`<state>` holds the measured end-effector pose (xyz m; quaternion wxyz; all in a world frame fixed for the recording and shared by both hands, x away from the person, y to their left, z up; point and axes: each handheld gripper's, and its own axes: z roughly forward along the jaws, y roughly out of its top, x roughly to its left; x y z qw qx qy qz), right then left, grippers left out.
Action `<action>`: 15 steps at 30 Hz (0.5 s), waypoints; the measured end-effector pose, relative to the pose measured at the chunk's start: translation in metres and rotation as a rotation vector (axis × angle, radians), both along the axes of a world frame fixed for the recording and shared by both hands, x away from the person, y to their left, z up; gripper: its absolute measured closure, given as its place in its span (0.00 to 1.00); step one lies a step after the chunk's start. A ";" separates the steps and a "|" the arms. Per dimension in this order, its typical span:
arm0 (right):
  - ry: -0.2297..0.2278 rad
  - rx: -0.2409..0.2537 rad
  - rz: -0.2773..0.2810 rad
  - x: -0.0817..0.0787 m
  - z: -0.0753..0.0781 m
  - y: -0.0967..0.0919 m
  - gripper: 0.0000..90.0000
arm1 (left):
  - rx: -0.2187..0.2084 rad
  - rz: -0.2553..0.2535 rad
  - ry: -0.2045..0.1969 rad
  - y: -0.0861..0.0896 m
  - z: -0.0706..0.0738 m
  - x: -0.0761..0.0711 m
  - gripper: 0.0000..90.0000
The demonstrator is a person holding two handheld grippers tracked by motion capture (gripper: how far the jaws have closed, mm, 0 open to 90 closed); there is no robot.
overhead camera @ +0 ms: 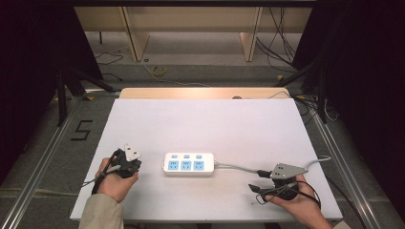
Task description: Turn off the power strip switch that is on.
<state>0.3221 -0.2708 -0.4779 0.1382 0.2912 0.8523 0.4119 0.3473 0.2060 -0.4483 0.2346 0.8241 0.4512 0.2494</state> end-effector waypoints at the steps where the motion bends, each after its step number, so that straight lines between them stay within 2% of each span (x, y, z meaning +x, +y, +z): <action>1: -0.002 0.004 -0.001 0.000 0.000 0.000 0.44 | -0.002 0.000 0.003 0.000 0.000 0.000 1.00; 7: -0.002 0.003 -0.001 0.000 0.000 0.000 0.44 | 0.001 0.003 0.028 -0.002 0.002 0.002 1.00; 15: -0.005 0.004 -0.002 0.000 0.000 0.000 0.44 | 0.001 0.017 0.035 -0.003 0.004 0.006 1.00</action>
